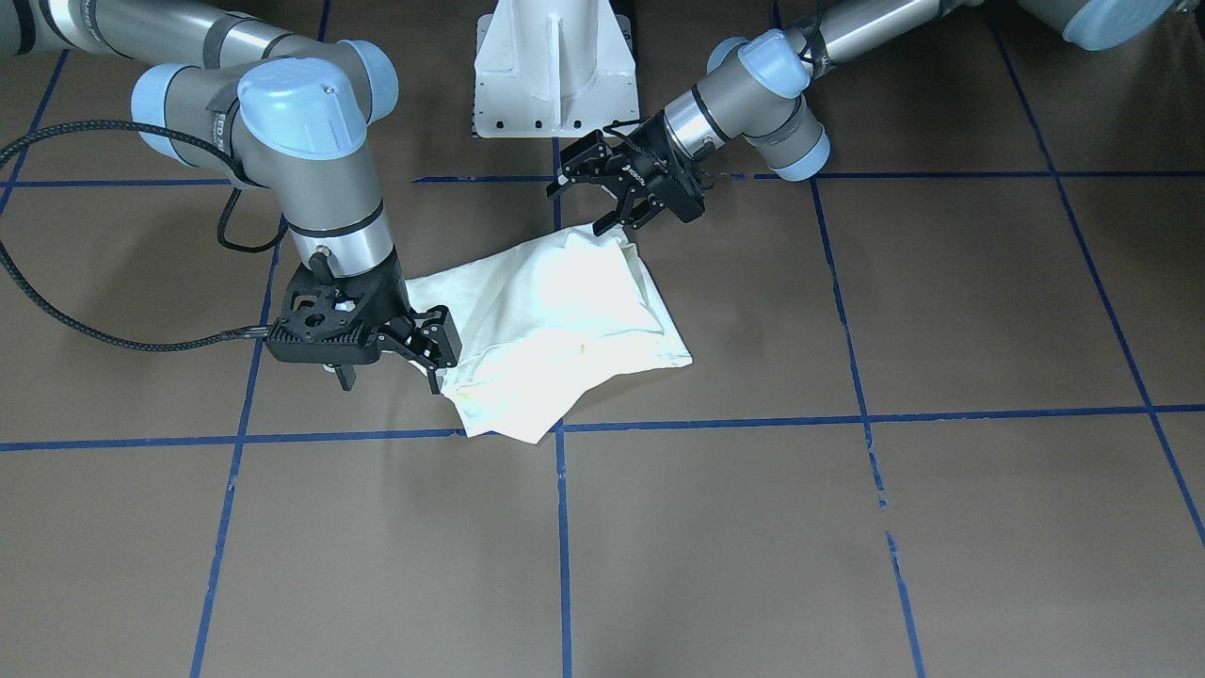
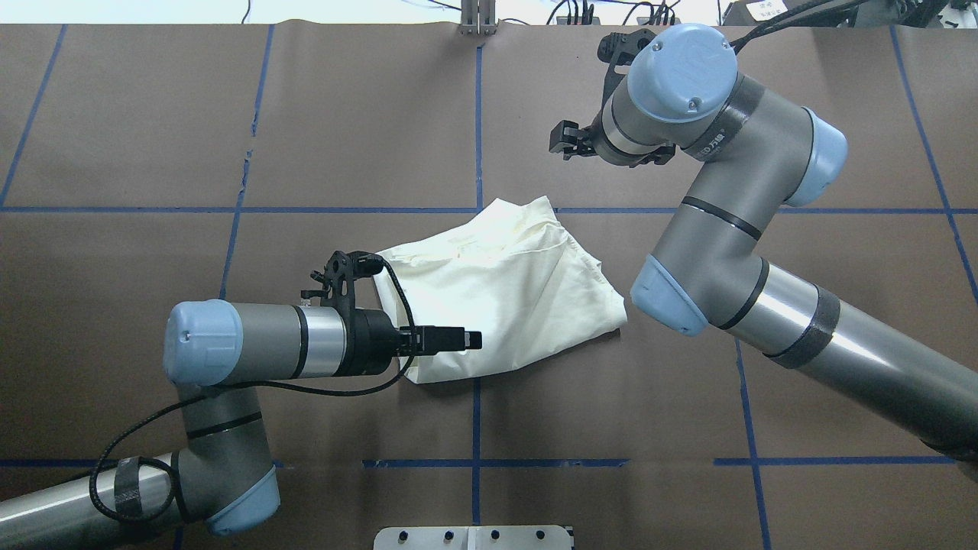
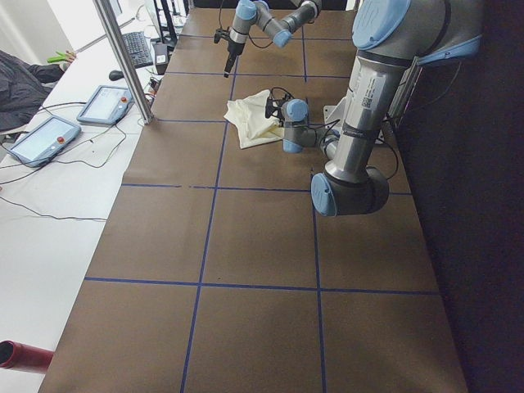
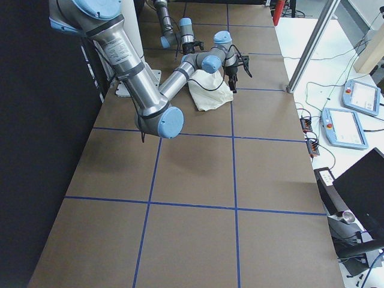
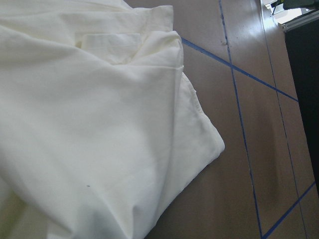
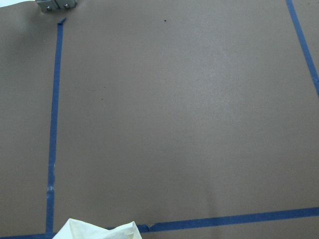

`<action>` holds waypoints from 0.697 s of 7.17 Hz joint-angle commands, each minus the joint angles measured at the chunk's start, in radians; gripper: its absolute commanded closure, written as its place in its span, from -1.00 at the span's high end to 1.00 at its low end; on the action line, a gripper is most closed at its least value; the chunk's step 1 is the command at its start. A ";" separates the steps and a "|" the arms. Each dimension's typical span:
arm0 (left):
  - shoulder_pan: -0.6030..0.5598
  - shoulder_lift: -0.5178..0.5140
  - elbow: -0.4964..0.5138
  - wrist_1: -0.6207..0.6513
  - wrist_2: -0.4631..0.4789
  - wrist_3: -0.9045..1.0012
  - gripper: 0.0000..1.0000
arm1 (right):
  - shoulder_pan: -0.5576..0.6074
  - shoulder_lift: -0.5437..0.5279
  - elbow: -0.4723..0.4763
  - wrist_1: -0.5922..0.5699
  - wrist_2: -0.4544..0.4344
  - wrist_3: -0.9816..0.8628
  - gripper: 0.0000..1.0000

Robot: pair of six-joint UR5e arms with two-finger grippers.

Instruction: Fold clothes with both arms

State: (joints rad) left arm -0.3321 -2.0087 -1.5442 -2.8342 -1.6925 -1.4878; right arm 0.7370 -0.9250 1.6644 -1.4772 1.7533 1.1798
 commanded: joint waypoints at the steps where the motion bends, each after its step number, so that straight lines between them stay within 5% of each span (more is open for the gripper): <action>1: 0.015 0.011 0.056 -0.059 0.022 -0.006 1.00 | 0.001 0.000 0.000 0.000 0.000 0.000 1.00; 5: 0.015 0.011 0.027 -0.060 0.016 -0.009 1.00 | 0.001 0.000 0.000 0.000 0.002 0.000 1.00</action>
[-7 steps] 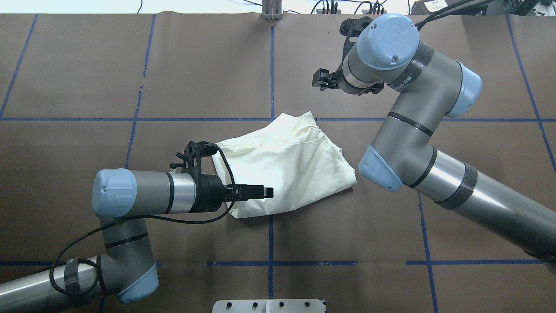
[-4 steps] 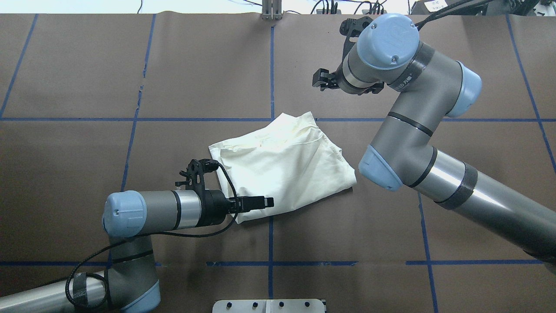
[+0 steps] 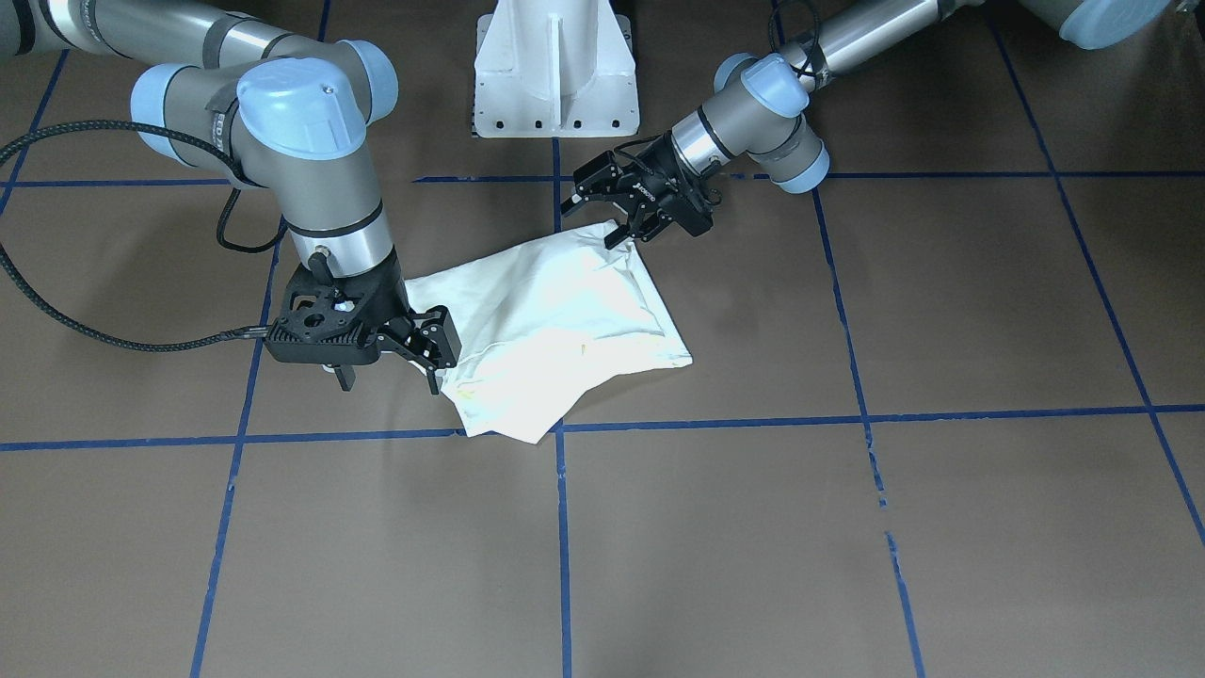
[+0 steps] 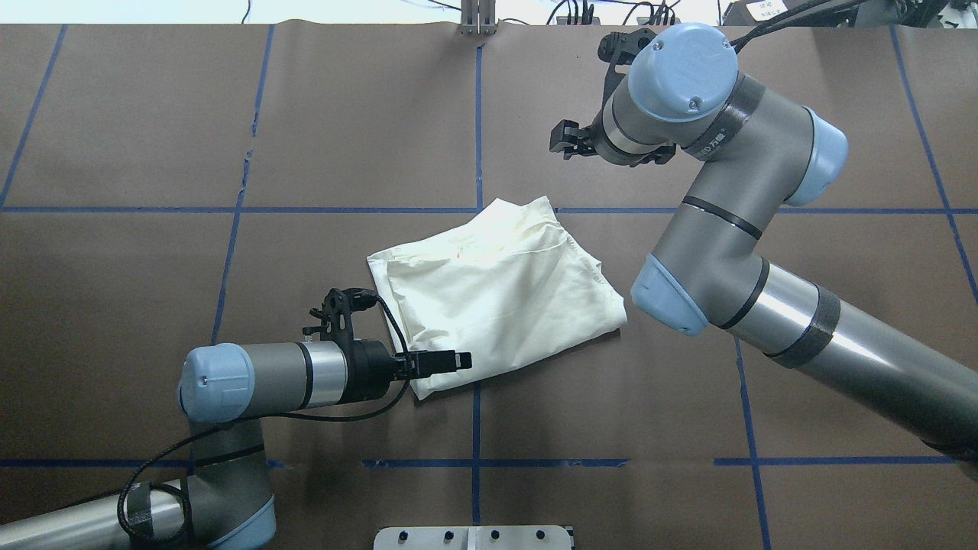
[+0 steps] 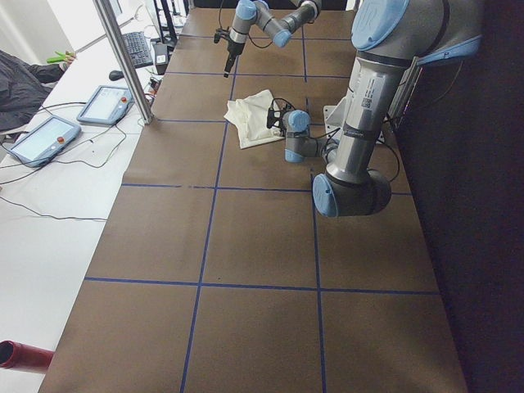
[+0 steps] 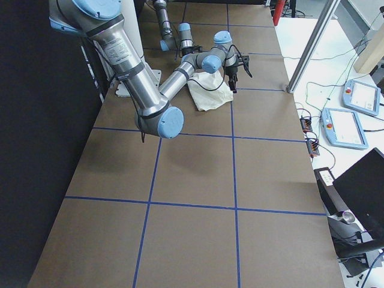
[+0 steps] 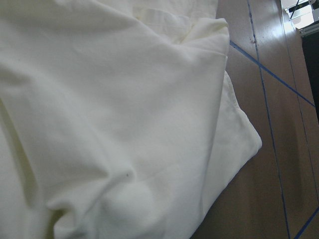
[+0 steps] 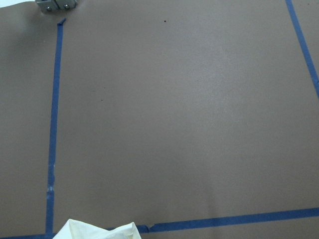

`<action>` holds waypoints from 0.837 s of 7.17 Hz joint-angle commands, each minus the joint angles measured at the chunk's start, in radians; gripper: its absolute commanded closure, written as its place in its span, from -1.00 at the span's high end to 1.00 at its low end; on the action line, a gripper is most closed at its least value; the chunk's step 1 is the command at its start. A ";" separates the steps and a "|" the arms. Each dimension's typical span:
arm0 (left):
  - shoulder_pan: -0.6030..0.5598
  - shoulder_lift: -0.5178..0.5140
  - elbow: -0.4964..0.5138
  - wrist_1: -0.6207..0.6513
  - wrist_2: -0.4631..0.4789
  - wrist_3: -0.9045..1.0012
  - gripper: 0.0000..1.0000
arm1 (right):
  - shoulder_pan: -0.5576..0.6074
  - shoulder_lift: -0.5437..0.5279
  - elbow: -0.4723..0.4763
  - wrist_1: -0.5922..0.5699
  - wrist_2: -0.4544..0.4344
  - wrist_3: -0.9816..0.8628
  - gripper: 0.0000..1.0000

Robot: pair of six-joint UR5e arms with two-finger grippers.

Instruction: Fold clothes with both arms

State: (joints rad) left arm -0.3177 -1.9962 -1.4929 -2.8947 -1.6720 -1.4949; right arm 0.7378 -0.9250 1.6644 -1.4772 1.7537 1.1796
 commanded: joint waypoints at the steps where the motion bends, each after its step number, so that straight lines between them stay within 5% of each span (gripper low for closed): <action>1: -0.009 0.000 -0.073 0.018 -0.009 -0.001 1.00 | 0.000 0.002 0.002 0.000 0.003 0.000 1.00; 2: -0.035 0.000 -0.105 0.066 -0.029 -0.001 1.00 | 0.000 0.002 0.011 -0.005 0.009 -0.001 1.00; 6: -0.340 -0.003 -0.271 0.531 -0.346 0.153 1.00 | 0.130 -0.076 0.055 -0.017 0.180 -0.151 1.00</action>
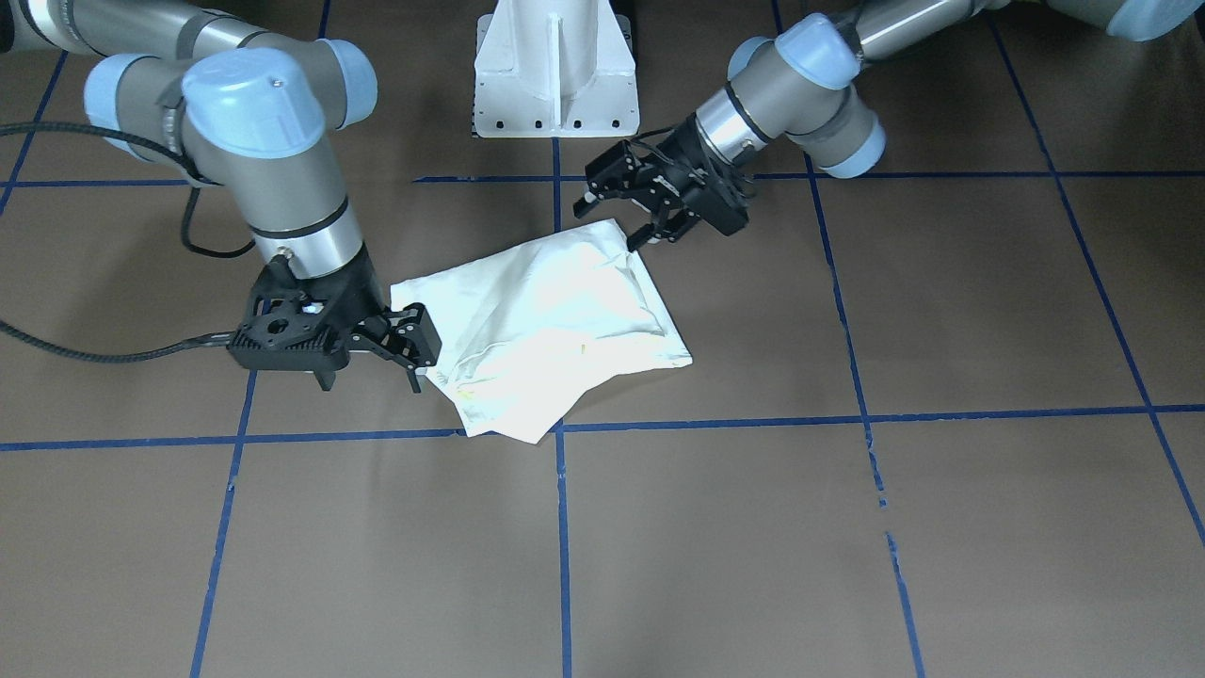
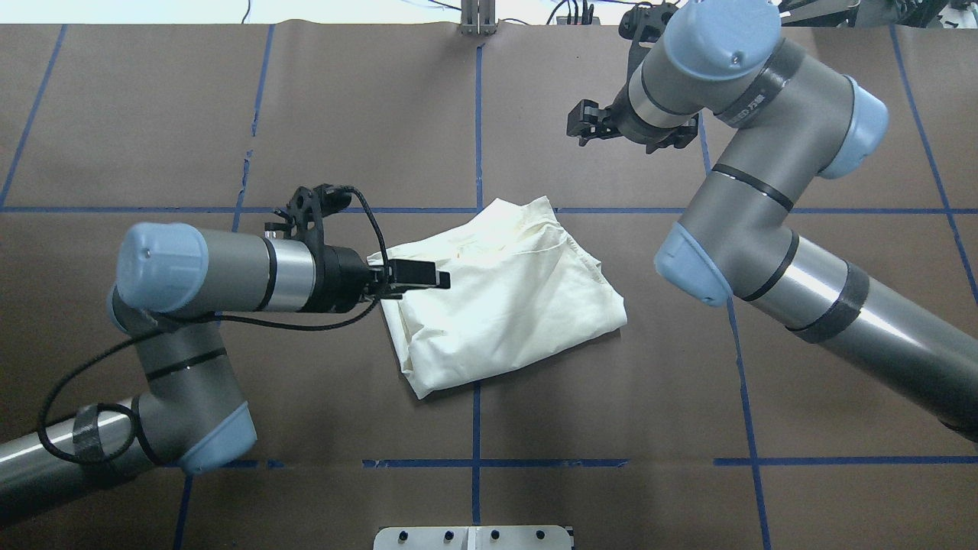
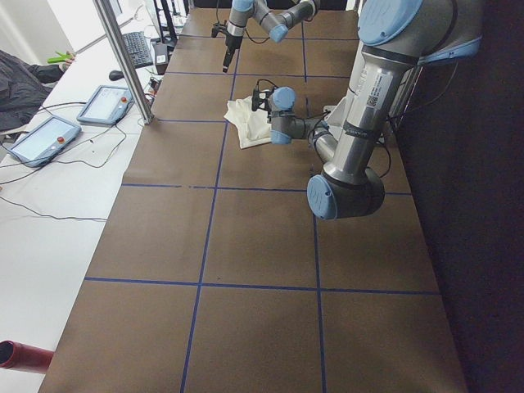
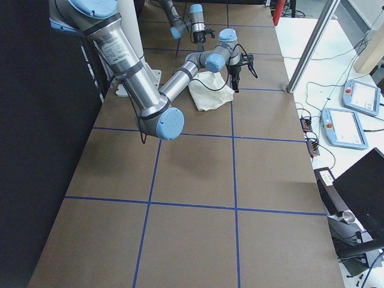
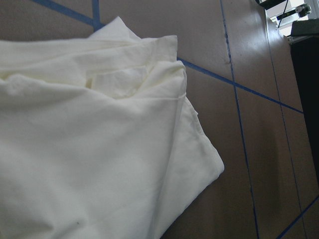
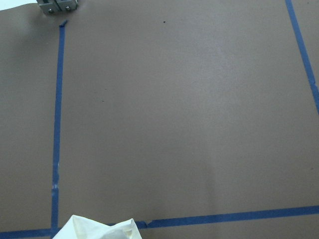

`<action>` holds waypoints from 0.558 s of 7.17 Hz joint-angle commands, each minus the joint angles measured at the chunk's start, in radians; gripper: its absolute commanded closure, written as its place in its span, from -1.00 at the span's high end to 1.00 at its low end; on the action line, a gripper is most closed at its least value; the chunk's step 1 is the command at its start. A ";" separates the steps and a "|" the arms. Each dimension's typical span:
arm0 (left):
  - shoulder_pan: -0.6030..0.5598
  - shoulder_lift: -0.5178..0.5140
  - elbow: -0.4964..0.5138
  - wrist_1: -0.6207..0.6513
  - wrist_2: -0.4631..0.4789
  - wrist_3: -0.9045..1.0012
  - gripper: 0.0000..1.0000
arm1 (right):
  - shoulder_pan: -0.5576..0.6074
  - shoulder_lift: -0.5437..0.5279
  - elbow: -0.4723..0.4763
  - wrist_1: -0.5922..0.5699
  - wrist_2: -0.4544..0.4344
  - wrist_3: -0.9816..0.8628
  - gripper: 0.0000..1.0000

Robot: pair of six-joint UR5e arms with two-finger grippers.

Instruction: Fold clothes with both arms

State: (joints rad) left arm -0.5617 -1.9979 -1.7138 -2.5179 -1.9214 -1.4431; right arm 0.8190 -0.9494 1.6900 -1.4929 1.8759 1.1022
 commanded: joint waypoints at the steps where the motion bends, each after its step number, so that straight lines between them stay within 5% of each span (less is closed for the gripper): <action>1: -0.150 0.001 -0.111 0.318 -0.106 0.248 1.00 | 0.114 -0.127 0.077 -0.003 0.124 -0.182 1.00; 4: -0.384 0.057 -0.248 0.788 -0.113 0.885 1.00 | 0.378 -0.303 0.091 -0.109 0.233 -0.687 1.00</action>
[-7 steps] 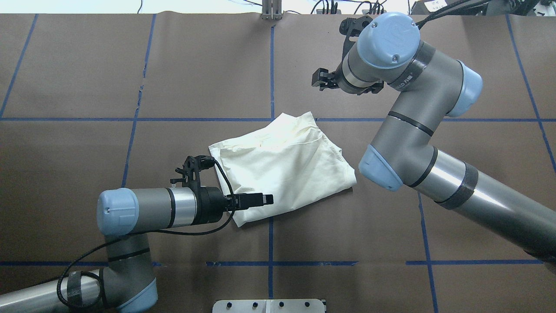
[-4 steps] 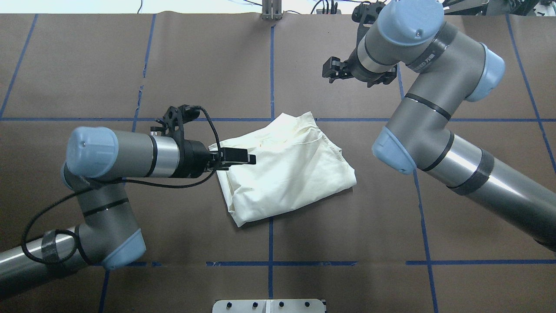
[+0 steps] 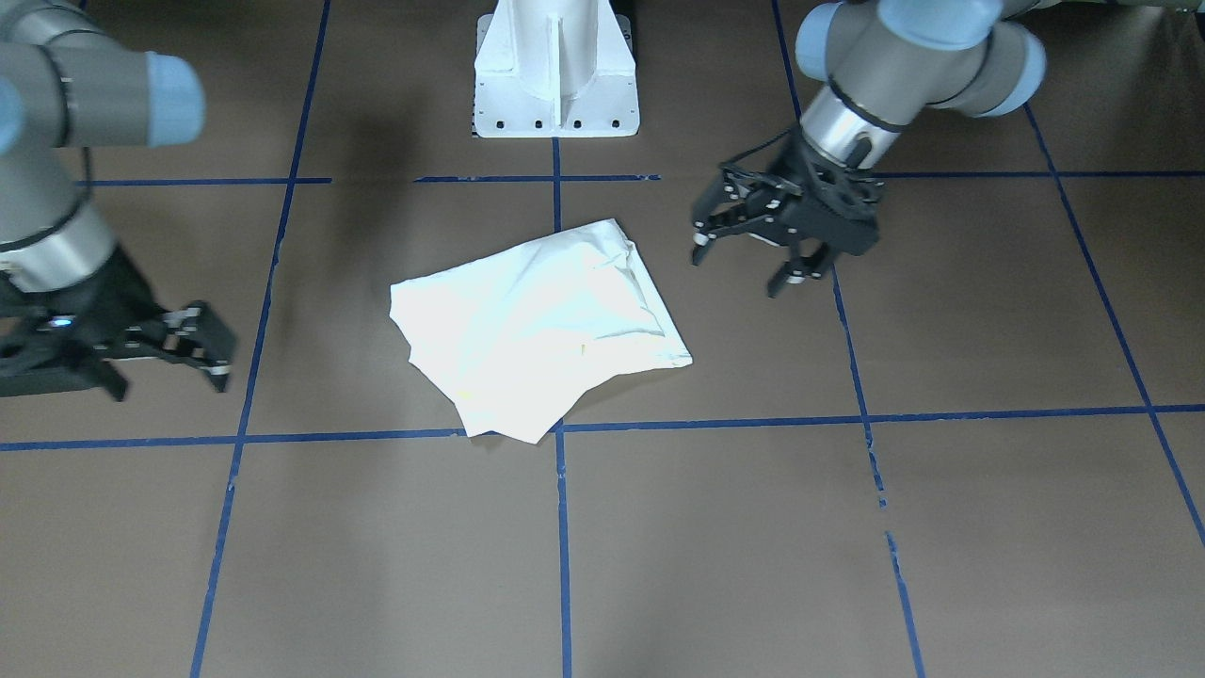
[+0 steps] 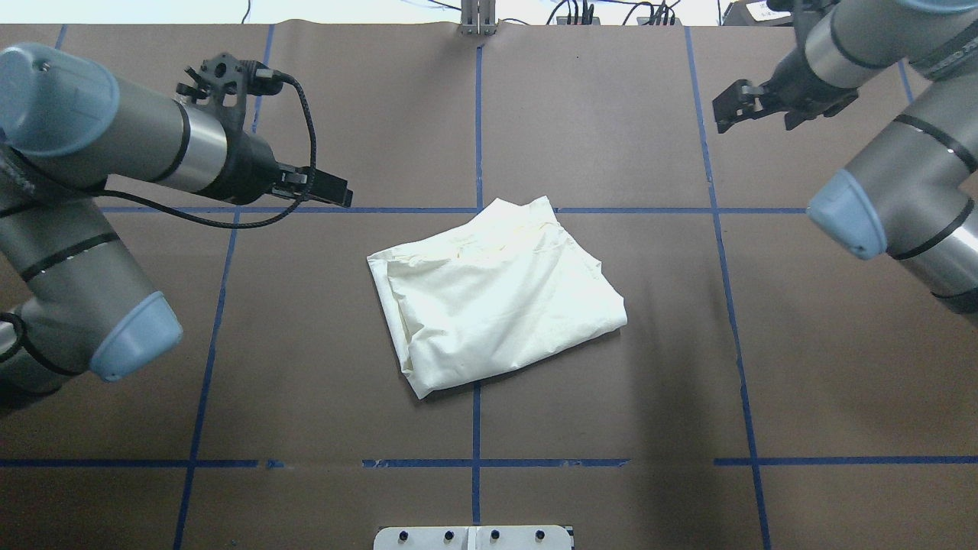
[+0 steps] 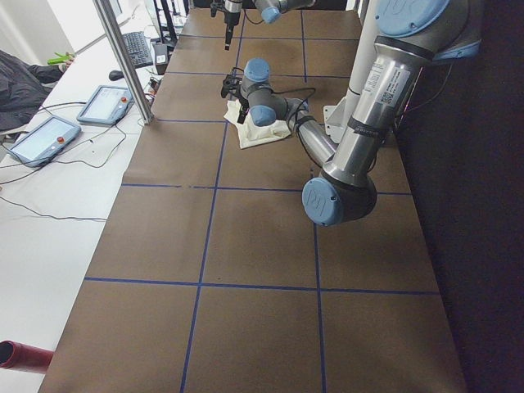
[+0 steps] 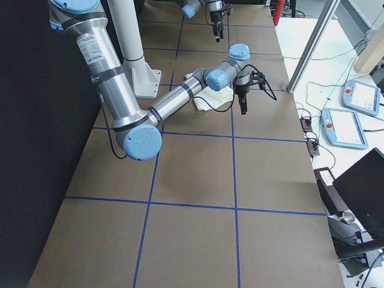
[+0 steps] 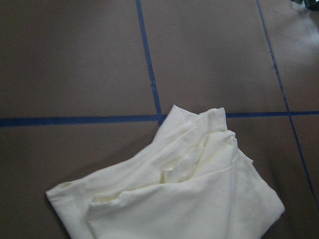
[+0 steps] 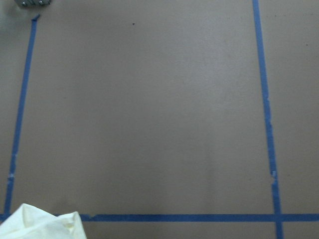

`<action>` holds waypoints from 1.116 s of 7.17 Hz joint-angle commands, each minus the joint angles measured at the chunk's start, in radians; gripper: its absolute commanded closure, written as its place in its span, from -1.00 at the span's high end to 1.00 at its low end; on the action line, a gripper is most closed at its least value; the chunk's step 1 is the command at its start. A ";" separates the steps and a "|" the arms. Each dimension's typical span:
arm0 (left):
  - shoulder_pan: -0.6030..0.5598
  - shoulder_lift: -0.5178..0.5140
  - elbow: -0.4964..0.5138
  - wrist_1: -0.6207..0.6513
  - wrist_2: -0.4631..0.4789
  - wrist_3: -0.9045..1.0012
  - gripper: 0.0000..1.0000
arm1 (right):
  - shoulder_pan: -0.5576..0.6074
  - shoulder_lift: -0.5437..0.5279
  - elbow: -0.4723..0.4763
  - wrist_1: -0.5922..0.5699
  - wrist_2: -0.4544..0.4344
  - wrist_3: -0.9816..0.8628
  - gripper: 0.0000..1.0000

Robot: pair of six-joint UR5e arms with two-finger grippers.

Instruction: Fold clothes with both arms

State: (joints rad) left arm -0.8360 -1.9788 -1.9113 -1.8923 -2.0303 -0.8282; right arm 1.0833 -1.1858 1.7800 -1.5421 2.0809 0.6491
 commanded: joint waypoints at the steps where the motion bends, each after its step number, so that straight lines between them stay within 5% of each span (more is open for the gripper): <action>1: -0.240 0.093 -0.043 0.191 -0.028 0.476 1.00 | 0.210 -0.098 -0.002 -0.132 0.050 -0.434 1.00; 4: -0.622 0.196 0.175 0.190 -0.185 1.029 1.00 | 0.465 -0.228 -0.069 -0.196 0.197 -0.819 1.00; 8: -0.750 0.268 0.415 0.205 -0.214 1.049 1.00 | 0.527 -0.468 -0.096 -0.164 0.180 -0.813 1.00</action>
State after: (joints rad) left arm -1.5509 -1.7427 -1.5462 -1.6906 -2.2247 0.2177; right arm 1.6014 -1.6118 1.6851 -1.7200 2.2585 -0.1706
